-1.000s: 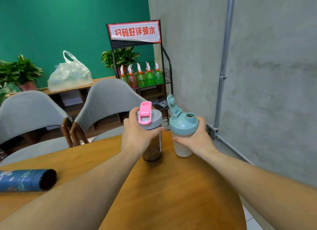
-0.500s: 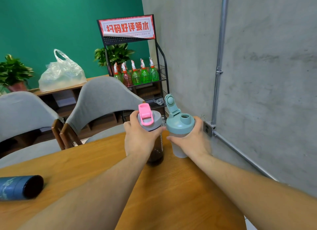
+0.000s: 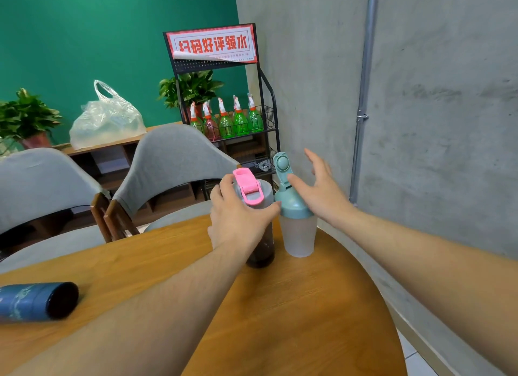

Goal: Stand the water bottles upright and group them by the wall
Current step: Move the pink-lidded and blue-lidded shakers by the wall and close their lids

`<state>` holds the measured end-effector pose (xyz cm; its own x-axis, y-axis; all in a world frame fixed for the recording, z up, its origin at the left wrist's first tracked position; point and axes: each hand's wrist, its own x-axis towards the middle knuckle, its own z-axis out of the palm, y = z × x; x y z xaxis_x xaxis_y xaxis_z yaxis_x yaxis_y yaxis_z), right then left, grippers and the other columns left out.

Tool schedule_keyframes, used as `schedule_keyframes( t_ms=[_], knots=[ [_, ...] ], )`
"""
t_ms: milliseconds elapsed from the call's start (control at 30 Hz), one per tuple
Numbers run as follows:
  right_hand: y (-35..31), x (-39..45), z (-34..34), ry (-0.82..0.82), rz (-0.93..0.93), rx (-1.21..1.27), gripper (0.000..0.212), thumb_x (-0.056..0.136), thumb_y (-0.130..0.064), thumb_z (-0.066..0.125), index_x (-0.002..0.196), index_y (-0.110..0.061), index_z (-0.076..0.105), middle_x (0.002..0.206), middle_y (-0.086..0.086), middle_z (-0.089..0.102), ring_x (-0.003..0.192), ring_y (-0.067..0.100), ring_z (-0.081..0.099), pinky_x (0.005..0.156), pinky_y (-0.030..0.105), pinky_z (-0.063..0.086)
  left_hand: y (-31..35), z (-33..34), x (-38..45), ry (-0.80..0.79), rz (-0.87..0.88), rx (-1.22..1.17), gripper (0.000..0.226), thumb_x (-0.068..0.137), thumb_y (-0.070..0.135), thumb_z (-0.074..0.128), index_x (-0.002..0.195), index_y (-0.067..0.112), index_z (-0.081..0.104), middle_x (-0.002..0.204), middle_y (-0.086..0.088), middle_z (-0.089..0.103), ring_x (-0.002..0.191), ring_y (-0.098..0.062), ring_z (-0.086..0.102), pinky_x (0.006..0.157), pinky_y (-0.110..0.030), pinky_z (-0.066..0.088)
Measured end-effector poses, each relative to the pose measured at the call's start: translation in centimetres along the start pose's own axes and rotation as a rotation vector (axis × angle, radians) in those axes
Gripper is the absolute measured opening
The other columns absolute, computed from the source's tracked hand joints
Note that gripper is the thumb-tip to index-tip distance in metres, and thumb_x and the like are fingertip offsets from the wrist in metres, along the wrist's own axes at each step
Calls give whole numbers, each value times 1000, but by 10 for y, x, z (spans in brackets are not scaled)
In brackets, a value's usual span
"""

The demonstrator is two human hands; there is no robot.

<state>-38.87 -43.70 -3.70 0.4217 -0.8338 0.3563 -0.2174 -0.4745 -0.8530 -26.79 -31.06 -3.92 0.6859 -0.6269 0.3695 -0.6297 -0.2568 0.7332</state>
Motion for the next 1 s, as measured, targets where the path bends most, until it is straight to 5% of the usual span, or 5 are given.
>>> schedule_keyframes(
  t_ms=[167, 300, 433, 667, 1000],
  knots=[
    [-25, 38, 8, -227, -73, -141, 69, 94, -19, 62, 153, -23, 27, 153, 3, 42, 138, 19, 42, 101, 18, 28, 13, -8, 10, -88, 146, 210, 103, 66, 62, 76, 151, 42, 21, 168, 2, 12, 152, -27, 23, 111, -62, 36],
    [-27, 43, 2, -158, -101, -194, 43, 86, -14, 72, 126, -22, 58, 113, -1, 66, 99, 17, 61, 82, 22, 43, 14, -8, 13, -167, 197, 254, 92, 73, 48, 80, 151, 38, 32, 168, 5, 10, 149, -29, 24, 110, -52, 40],
    [-21, 34, -11, -67, -114, -185, 28, 81, -21, 77, 100, -32, 59, 84, -8, 64, 80, 18, 62, 75, 33, 51, 13, -7, 15, -171, 201, 263, 80, 75, 42, 80, 145, 34, 43, 163, 2, 19, 144, -29, 28, 109, -48, 40],
    [-13, 3, -20, -69, -236, -264, 22, 91, -31, 67, 112, -36, 65, 98, -7, 72, 89, 13, 67, 77, 31, 55, 20, -9, 14, -207, 197, 319, 86, 70, 62, 77, 144, 36, 44, 161, 3, 25, 143, -29, 29, 108, -49, 41],
    [-4, -38, -32, -102, -418, -597, 35, 93, -53, 53, 125, -44, 64, 135, -15, 60, 127, 4, 53, 96, 37, 50, 22, -14, 17, -234, 218, 335, 71, 76, 50, 81, 137, 30, 50, 154, 0, 32, 135, -28, 39, 105, -43, 45]
  ],
)
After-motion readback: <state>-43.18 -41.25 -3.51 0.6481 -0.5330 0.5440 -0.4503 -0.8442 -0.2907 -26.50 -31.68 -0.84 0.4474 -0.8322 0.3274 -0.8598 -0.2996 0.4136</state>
